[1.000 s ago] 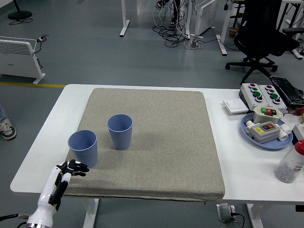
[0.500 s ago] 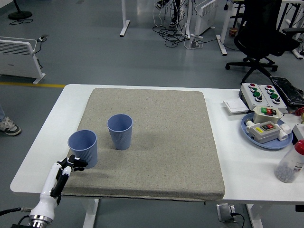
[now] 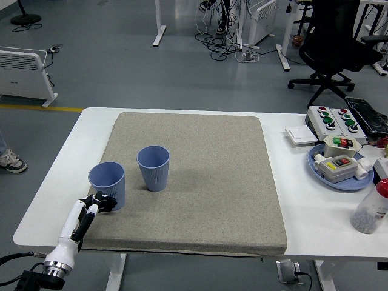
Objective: Push cup pick cup insert cup
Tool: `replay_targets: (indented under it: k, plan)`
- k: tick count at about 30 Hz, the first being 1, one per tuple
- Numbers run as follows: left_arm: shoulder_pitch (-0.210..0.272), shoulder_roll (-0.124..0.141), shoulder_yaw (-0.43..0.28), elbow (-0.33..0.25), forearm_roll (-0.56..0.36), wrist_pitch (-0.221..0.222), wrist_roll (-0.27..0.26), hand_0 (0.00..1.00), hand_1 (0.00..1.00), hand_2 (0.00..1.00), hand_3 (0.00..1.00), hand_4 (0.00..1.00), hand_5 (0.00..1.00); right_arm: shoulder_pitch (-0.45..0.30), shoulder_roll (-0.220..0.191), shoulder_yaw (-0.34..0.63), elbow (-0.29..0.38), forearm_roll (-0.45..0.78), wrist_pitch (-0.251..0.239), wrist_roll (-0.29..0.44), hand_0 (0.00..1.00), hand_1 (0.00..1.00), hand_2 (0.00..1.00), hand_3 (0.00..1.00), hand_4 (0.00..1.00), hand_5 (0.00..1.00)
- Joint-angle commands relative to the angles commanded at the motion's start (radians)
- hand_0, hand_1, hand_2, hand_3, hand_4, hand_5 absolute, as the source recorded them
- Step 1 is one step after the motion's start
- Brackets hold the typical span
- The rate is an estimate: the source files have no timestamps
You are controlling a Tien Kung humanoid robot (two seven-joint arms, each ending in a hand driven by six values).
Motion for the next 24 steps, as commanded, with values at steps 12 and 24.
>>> replay_targets:
  k: [12,24]
  plan:
    - [-0.040,-0.004,0.014,0.040,-0.006,-0.004,0.000,0.592,0.614,0.562,0.515,0.563,0.998,0.000,0.002,0.008,0.000,-0.009,0.002,-0.003,0.731,0.666,0.699,0.586,0.160,0.385]
    - [-0.076,-0.016,0.039,0.076,-0.029,-0.011,-0.001,0.613,0.642,0.600,0.523,0.563,0.998,0.002,0.003,0.011,0.000,-0.015,0.004,-0.005,0.731,0.666,0.698,0.587,0.160,0.385]
